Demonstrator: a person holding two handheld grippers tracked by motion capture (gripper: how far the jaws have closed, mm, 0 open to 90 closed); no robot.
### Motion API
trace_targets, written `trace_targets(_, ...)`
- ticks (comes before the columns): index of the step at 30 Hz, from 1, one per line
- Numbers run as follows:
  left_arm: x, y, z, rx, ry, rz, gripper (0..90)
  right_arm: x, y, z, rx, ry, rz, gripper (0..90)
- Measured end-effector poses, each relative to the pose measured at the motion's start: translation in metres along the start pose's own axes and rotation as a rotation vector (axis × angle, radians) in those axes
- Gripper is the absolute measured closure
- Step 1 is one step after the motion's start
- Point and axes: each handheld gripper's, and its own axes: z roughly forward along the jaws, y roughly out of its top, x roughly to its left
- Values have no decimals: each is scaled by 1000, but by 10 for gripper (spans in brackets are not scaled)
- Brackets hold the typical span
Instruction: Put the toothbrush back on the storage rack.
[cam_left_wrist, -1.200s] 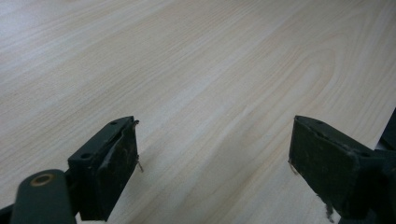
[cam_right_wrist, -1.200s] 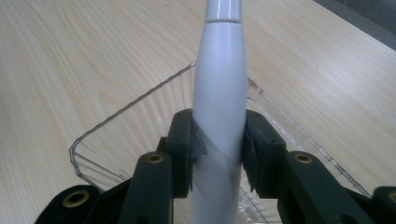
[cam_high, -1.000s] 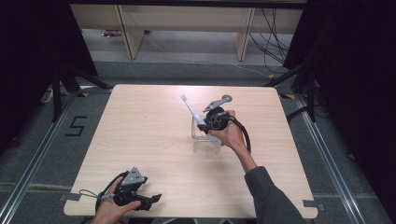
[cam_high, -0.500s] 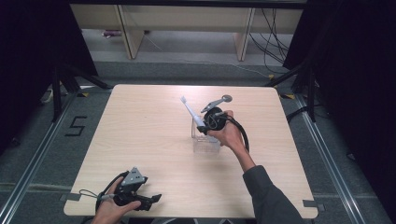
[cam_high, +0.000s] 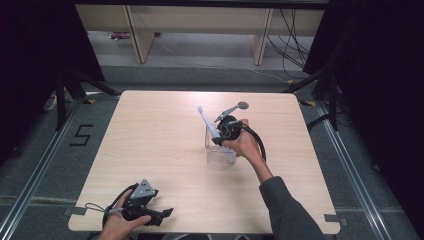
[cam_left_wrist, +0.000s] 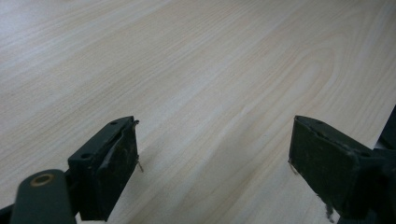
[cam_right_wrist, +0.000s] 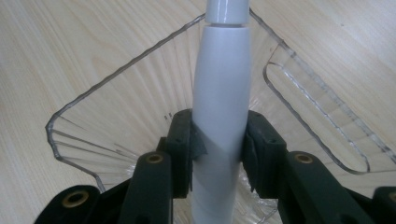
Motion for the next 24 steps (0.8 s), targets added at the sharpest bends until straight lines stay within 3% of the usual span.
trace_targets(3, -1, 0, 1, -10, 0, -13, 149, 0, 0, 0, 5, -1, 5, 658)
trace_targets(4, 0, 0, 0, -1, 1, -2, 149, 1, 0, 0, 14, 3, 31, 658)
trace_targets(7, 0, 0, 0, -1, 0, -1, 149, 0, 0, 0, 4, 1, 13, 640)
trace_targets(8, 0, 0, 0, -1, 0, -2, 149, 1, 0, 1, -8, 0, 40, 617)
trace_targets(9, 0, 0, 0, -2, 0, -1, 149, 2, 0, -3, 13, -7, 70, 615)
trace_targets(10, 0, 0, 0, -3, 0, -1, 149, 0, 0, -3, -12, -7, 32, 611)
trace_targets(11, 0, 0, 0, -1, 1, -4, 149, 4, 0, -6, 0, 0, 74, 604)
trace_targets(12, 1, 0, 1, -14, -2, 15, 149, 5, 1, -9, -3, -7, 82, 596)
trace_targets(13, 0, 0, 0, -4, 5, 4, 149, 2, 1, -9, -45, -6, 18, 586)
trace_targets(17, 2, 1, 1, -2, 12, 22, 149, 5, 3, -22, -79, -11, 32, 561)
trace_targets(18, 1, 0, 1, -4, 13, 12, 149, 5, 3, -27, -122, -12, 12, 544)
trace_targets(20, 0, 0, 1, -16, -1, -5, 149, 5, 2, -30, -135, -17, 7, 539)
trace_targets(22, 2, 1, 1, 0, 16, 28, 149, 7, 2, -36, -152, -2, 16, 522)
trace_targets(24, -1, 0, 1, -17, 0, -3, 149, 8, 0, -42, -169, -3, 5, 512)
